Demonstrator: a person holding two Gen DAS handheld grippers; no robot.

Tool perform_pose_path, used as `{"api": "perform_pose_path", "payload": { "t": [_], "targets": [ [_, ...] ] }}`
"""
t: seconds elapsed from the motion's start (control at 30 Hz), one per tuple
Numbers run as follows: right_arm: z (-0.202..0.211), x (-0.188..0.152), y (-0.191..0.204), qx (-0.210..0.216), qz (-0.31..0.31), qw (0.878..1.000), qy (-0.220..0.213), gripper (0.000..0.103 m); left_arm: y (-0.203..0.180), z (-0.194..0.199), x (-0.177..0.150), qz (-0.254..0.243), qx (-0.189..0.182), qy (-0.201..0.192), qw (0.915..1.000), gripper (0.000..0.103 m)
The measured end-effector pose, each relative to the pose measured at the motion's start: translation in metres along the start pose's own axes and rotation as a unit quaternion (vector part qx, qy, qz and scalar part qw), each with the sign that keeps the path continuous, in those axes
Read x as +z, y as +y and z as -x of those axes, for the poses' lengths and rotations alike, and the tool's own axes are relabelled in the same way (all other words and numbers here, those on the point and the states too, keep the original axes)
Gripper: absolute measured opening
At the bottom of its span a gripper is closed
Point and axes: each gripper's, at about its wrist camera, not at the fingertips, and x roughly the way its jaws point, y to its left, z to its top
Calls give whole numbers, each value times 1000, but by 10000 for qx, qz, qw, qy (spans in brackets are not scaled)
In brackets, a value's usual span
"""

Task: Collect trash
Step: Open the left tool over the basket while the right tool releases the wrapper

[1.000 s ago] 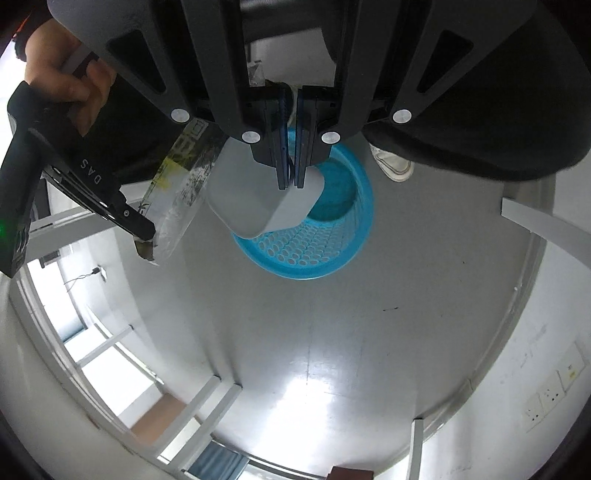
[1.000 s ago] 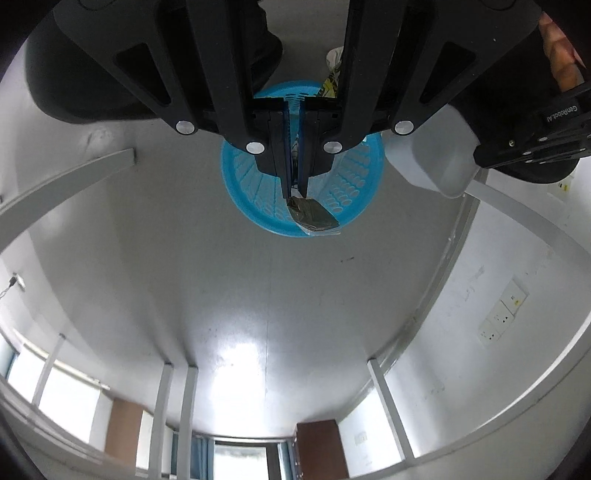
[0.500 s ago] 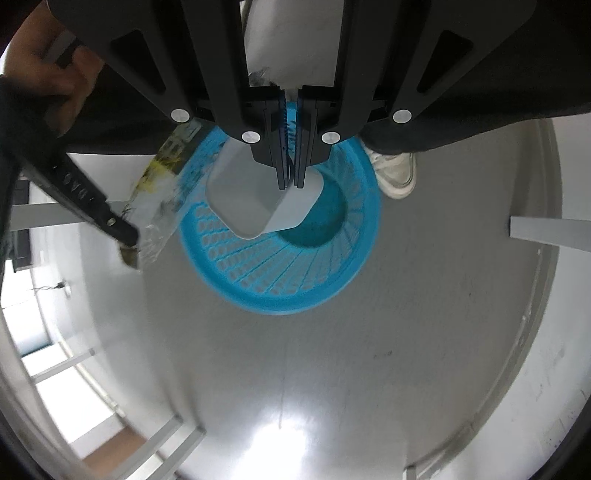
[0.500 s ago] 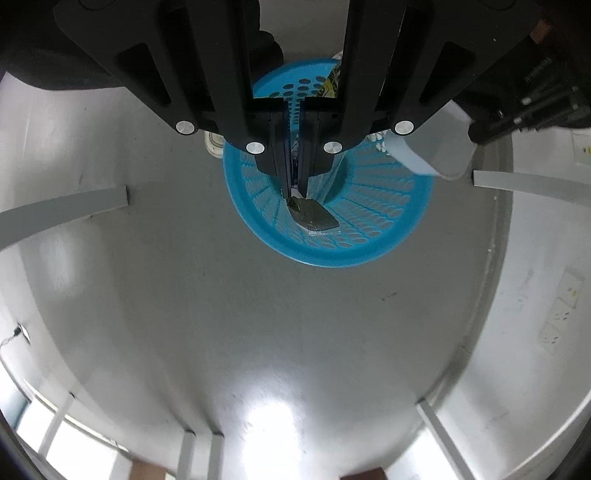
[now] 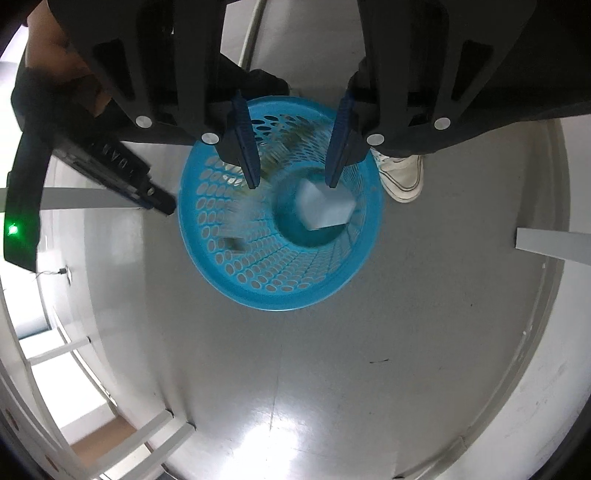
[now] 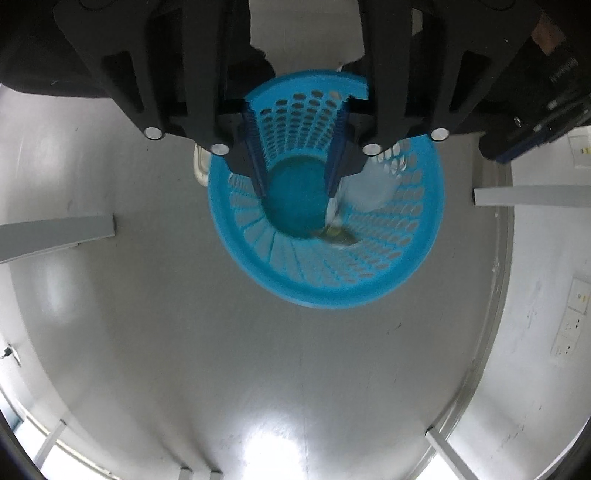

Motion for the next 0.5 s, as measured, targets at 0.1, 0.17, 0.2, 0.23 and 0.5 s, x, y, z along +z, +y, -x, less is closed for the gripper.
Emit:
{"api": "perform_pose_path", "payload": {
  "t": [0.1,0.17,0.2,0.23,0.5],
  "targets": [
    [7,-5,1,47,59,10000,-4,36,-1,7,-2,6,26,-96,10000,35],
    [12,-10,4,54,104,9999,-15,36,0,10,-2,3,41,-141,9999,35],
    [15,-12,5,61,123,9999,-13,36,-1,13,-4,-25,72,-170,9998,35],
    [19,-15,5,77,136,9999,-10,37,0,15,-6,-55,98,-206,9997,35],
    [63,-41,16,227,352,9986,-327,42,-8,52,-25,-240,90,-560,9981,35]
  ]
}}
